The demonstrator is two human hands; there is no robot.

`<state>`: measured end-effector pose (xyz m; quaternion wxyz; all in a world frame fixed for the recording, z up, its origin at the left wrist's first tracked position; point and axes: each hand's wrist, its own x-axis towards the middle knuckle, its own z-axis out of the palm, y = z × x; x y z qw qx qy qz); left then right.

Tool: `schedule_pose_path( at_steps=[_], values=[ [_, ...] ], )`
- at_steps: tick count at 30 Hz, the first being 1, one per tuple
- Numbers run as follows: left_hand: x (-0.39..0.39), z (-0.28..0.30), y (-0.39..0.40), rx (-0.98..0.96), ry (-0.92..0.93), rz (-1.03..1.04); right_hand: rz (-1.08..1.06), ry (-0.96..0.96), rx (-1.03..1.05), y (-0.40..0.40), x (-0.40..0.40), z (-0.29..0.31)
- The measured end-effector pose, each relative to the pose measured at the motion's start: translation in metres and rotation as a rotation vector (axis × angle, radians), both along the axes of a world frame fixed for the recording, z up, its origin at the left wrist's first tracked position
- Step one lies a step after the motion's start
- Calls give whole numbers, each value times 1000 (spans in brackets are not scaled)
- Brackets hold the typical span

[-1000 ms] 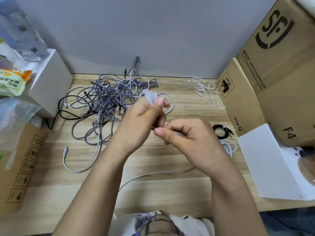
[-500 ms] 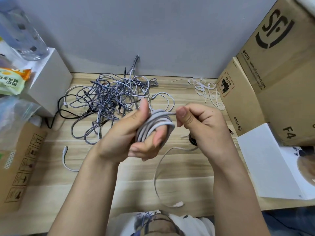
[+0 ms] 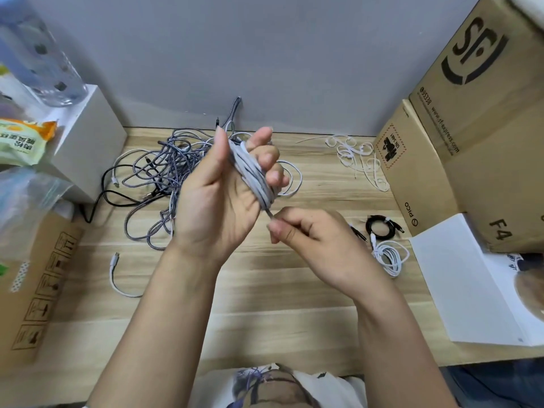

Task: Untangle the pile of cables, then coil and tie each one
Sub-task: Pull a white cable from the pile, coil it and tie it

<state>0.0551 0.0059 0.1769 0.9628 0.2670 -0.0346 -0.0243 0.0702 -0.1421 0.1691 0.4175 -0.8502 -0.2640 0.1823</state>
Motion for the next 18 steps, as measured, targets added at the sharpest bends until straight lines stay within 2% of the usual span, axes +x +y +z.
schedule_pose_path(
  at_steps=[2, 5, 8, 11, 13, 15, 18],
  values=[
    [2, -3, -4, 171, 108, 129, 13, -56, -71, 0, -2, 1],
    [6, -9, -8, 411, 194, 202, -6, -89, -95, 1, -4, 3],
    [4, -14, -12, 623, 217, 178, -10, -108, -105, 1, -5, 4],
    [-1, -23, -10, 995, 245, 177, -37, -130, -16, 1, -4, 7],
    [-5, -26, -5, 1151, 237, 60, -50, -132, 75, -1, -2, 11],
    [-10, -23, -3, 1180, 203, -133, -63, -142, 146, -6, 0, 11],
    [-15, -22, 2, 956, 183, -351, -138, -134, 163, -9, 4, 6]
  ],
)
